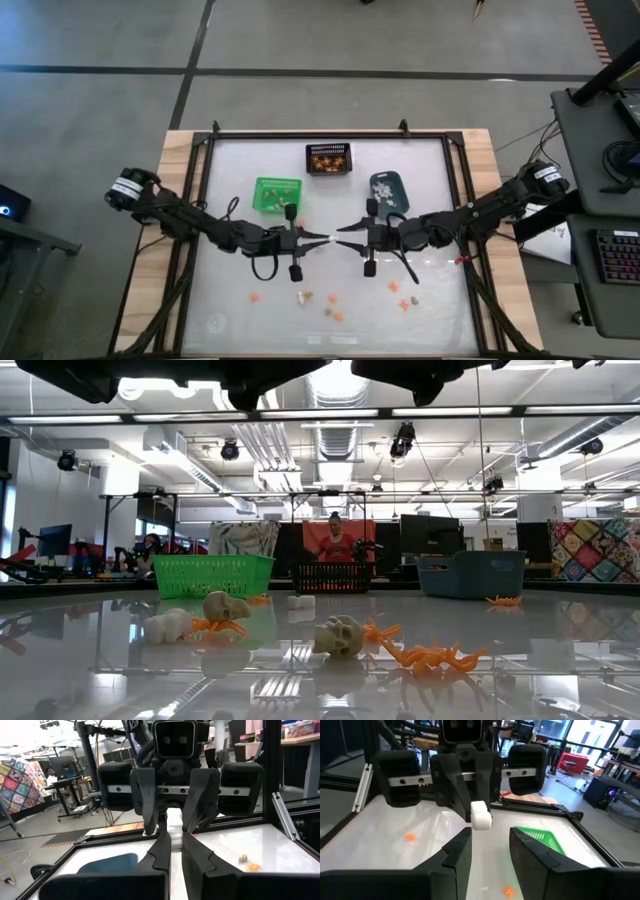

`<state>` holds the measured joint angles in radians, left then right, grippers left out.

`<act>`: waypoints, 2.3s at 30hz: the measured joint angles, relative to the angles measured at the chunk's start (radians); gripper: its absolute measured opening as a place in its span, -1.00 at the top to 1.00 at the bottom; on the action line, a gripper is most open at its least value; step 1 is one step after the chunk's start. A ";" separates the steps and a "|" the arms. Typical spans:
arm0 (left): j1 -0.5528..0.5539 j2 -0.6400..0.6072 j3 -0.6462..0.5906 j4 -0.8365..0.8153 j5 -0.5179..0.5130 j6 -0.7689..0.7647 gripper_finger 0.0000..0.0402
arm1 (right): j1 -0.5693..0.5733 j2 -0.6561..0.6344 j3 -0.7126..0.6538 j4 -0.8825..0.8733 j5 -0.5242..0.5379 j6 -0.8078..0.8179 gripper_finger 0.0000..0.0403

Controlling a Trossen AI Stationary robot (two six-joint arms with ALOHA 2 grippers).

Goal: Sort Halloween decoration
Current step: Put the white skeleton toy into the blue bin

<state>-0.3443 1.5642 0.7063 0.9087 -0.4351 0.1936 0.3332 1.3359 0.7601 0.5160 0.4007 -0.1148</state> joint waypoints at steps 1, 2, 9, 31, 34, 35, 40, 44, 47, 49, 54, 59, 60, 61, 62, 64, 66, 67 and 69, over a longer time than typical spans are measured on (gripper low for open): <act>0.001 0.000 0.000 -0.001 0.000 0.000 1.00 | 0.000 0.001 0.000 0.005 0.000 0.000 0.39; 0.002 0.000 0.000 -0.003 0.000 0.002 1.00 | 0.000 0.001 0.000 0.008 0.000 -0.001 0.39; 0.002 0.000 0.000 -0.004 0.000 0.007 1.00 | 0.000 0.001 0.001 0.023 -0.008 -0.001 0.39; 0.008 0.000 0.000 -0.007 -0.002 0.008 0.97 | -0.007 0.002 0.001 0.022 -0.043 -0.049 0.96; 0.008 0.000 0.000 -0.006 -0.001 0.008 0.92 | -0.007 0.002 0.001 0.021 -0.043 -0.053 0.96; 0.008 0.000 0.000 -0.006 -0.002 0.008 0.91 | -0.006 0.002 0.001 0.021 -0.043 -0.053 0.96; 0.008 0.000 0.000 -0.004 -0.002 0.014 0.93 | -0.006 0.002 0.001 0.007 -0.037 -0.035 0.94; 0.007 0.000 -0.001 -0.004 -0.001 0.026 0.96 | -0.007 0.001 0.001 0.004 -0.035 -0.023 0.79; 0.007 0.000 -0.002 -0.014 -0.001 0.026 0.97 | -0.007 0.001 0.001 0.004 -0.030 -0.015 0.60; 0.007 0.000 -0.002 -0.019 -0.001 0.026 0.97 | -0.006 -0.002 0.001 0.000 -0.009 -0.004 0.47; 0.007 0.000 -0.002 -0.026 -0.001 0.026 0.97 | -0.007 -0.024 0.001 -0.037 0.002 0.001 0.23; 0.011 0.000 -0.001 -0.027 -0.001 0.026 0.97 | -0.014 -0.025 0.001 -0.032 0.000 0.008 0.18; 0.015 0.000 0.000 -0.027 -0.001 0.026 0.97 | -0.018 -0.023 0.001 -0.032 -0.002 0.010 0.19; 0.019 0.000 0.002 -0.027 -0.001 0.026 0.97 | -0.024 -0.021 0.001 -0.031 -0.010 0.011 0.20; 0.021 0.000 0.003 -0.026 -0.001 0.026 0.97 | -0.027 -0.019 0.001 -0.029 -0.015 0.011 0.21; 0.024 0.000 0.004 -0.026 -0.001 0.026 0.97 | -0.033 -0.012 0.001 -0.023 -0.016 0.011 0.23; 0.025 0.000 0.006 -0.027 -0.001 0.026 0.97 | -0.034 -0.011 0.001 -0.024 -0.017 0.010 0.25; 0.026 0.000 0.007 -0.026 -0.001 0.026 0.97 | -0.034 -0.011 0.001 -0.023 -0.019 0.007 0.26; 0.027 0.000 0.007 -0.026 -0.001 0.026 0.97 | -0.033 -0.011 0.001 -0.019 -0.019 -0.001 0.26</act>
<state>-0.3176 1.5642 0.7136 0.8822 -0.4358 0.2195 0.3004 1.3251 0.7609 0.4968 0.3814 -0.1159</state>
